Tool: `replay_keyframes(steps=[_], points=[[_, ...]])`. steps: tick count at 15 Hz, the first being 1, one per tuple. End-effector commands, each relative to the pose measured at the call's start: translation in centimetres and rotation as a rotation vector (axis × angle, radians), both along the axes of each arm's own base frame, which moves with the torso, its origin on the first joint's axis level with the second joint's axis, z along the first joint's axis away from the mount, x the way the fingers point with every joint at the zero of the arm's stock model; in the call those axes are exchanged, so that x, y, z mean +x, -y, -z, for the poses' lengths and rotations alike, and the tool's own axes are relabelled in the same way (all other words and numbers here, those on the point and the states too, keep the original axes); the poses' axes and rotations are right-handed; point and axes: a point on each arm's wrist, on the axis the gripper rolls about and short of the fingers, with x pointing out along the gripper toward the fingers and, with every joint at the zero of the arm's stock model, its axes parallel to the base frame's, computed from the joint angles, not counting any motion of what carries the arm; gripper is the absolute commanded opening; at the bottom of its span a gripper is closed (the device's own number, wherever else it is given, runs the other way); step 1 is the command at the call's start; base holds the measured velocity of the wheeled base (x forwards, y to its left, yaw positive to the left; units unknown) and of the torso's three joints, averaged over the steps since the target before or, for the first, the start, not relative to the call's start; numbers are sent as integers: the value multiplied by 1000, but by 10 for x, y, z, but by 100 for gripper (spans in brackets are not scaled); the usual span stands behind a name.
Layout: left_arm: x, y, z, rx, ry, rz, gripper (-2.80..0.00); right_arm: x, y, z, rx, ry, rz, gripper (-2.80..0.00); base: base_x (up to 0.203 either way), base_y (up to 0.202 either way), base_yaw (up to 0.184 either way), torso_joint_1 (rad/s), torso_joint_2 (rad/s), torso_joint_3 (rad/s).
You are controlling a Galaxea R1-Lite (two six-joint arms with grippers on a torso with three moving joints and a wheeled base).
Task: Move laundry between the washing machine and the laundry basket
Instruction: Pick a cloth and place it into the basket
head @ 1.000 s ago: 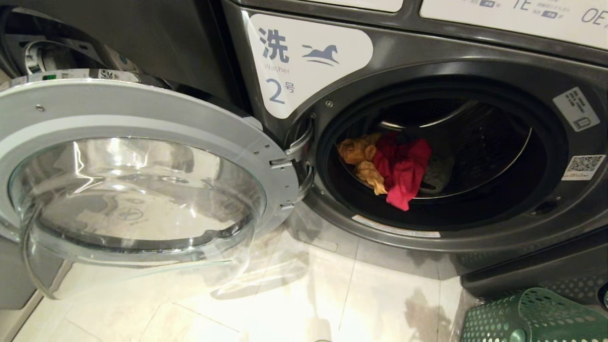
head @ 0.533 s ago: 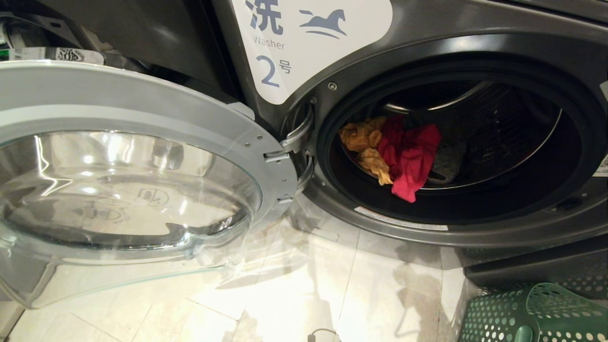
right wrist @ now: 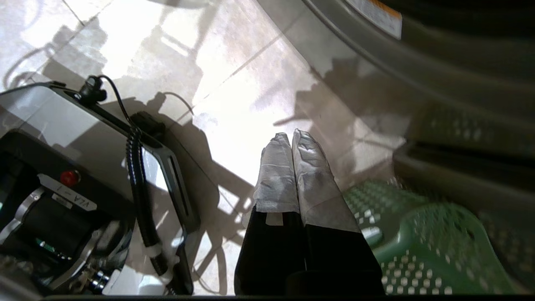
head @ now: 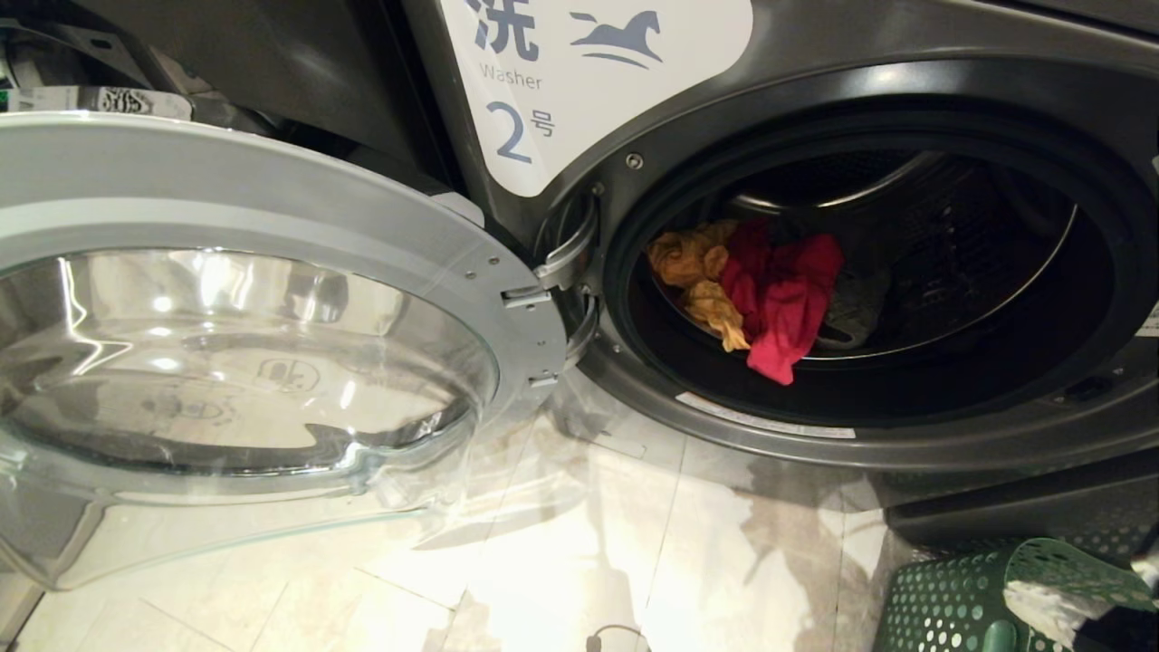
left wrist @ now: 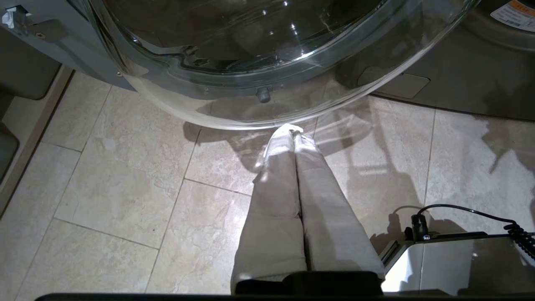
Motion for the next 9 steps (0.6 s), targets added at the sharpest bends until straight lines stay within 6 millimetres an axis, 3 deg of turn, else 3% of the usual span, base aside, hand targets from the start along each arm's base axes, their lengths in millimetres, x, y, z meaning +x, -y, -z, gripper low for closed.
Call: replay_keyframes(steps=[1, 4, 7, 9], points=[[0, 0, 0, -2, 0, 2, -280, 45, -16, 9, -18, -98, -81, -280, 0, 0, 0, 0, 0, 0], [0, 0, 0, -6, 0, -1, -280, 88, -47, 19, -58, -82, -133, -280, 0, 0, 0, 0, 0, 0], [0, 0, 0, -16, -2, -4, -280, 108, -91, 28, -89, 0, -120, -280, 0, 0, 0, 0, 0, 0], [0, 0, 0, -16, -2, -4, -280, 128, -109, 20, -58, 64, -31, -280, 0, 0, 0, 0, 0, 0]])
